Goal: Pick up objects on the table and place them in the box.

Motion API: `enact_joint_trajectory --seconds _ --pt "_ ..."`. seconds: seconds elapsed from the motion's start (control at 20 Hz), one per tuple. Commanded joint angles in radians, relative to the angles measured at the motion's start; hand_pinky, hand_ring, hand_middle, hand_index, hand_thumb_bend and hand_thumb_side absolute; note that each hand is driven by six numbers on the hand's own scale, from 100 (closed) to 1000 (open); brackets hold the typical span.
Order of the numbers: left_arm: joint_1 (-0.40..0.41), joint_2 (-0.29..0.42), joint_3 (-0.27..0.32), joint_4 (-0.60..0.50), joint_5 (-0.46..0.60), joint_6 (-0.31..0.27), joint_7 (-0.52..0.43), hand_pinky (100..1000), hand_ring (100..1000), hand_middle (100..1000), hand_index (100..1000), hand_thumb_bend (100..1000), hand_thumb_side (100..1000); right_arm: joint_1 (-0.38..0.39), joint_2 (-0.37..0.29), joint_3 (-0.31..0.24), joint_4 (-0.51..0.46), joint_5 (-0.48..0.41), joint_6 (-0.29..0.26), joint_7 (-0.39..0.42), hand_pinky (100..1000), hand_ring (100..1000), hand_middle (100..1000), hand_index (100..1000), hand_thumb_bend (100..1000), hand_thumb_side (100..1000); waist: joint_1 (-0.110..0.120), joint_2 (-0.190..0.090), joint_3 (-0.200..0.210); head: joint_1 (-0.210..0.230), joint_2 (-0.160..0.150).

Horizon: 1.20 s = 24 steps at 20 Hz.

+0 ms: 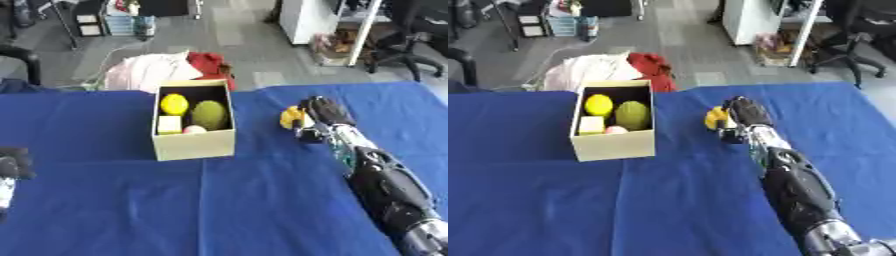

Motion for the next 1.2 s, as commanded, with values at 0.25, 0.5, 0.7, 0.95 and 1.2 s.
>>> enact_joint_trajectory --seconds 0.25,0.5,0.7,0.95,1.2 --pt "-0.003 0.014 0.009 -0.012 0.003 0.002 0.004 792 558 565 715 100 596 -0.033 -0.024 0.014 -0.098 -0.018 -0.085 -0.026 731 613 501 372 100 151 -0.01 -0.021 -0.011 -0.003 0.005" --pt "0.002 0.018 0.011 -0.009 0.004 0.003 0.006 792 559 565 715 100 597 -0.047 -0.026 0.03 -0.167 -0.054 -0.146 0.002 729 613 501 371 100 100 -0.018 -0.033 -0.014 -0.005 0.011" --pt "0.005 0.02 0.012 -0.008 0.005 0.003 0.007 792 558 564 715 100 597 -0.061 -0.019 0.054 -0.225 -0.09 -0.195 0.026 732 615 503 373 100 100 -0.023 -0.04 -0.012 -0.01 0.013" --pt "0.004 0.022 0.01 -0.007 0.007 0.003 0.005 792 558 564 715 100 596 -0.093 0.019 0.103 -0.294 -0.106 -0.263 0.073 747 625 512 361 100 100 -0.024 -0.045 -0.007 -0.024 0.012" --pt "0.002 0.02 0.006 -0.007 0.009 0.002 0.001 793 558 564 715 100 597 -0.116 0.083 0.154 -0.32 -0.077 -0.333 0.122 764 637 525 373 100 100 -0.022 -0.047 -0.001 -0.038 0.011"
